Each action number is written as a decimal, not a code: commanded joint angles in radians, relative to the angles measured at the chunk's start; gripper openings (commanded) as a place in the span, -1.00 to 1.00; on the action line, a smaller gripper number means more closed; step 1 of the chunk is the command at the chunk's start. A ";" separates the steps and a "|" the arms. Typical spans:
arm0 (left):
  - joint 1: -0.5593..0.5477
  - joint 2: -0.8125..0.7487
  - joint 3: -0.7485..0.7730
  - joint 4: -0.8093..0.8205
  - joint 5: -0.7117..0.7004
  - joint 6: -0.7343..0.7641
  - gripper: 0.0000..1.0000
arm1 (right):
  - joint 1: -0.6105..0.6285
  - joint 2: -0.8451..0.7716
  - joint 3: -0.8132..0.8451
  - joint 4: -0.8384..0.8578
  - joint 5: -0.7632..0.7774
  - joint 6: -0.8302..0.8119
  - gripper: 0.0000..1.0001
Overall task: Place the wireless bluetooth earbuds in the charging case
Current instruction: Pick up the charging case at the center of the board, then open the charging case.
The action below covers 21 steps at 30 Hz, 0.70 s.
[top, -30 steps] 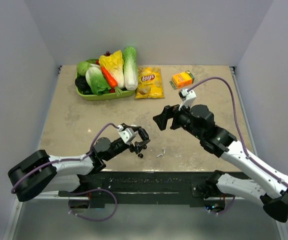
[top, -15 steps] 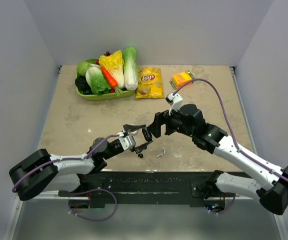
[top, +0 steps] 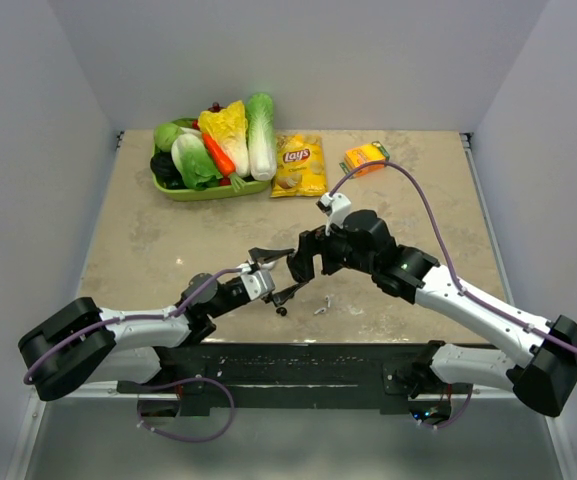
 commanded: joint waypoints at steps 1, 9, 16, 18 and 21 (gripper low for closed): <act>-0.007 -0.002 0.027 0.048 0.006 0.026 -1.00 | 0.003 -0.028 -0.013 0.036 0.032 -0.004 0.78; -0.012 -0.011 0.025 0.043 -0.007 0.029 -1.00 | 0.003 -0.057 -0.021 0.020 0.068 0.004 0.73; -0.015 -0.022 0.021 0.042 -0.013 0.030 -1.00 | 0.003 -0.072 -0.030 0.000 0.093 0.007 0.72; -0.016 -0.028 0.019 0.042 -0.016 0.030 -1.00 | 0.003 -0.075 -0.033 -0.005 0.102 0.009 0.72; -0.018 -0.034 0.018 0.039 -0.022 0.029 -1.00 | 0.003 -0.084 -0.038 -0.005 0.108 0.009 0.72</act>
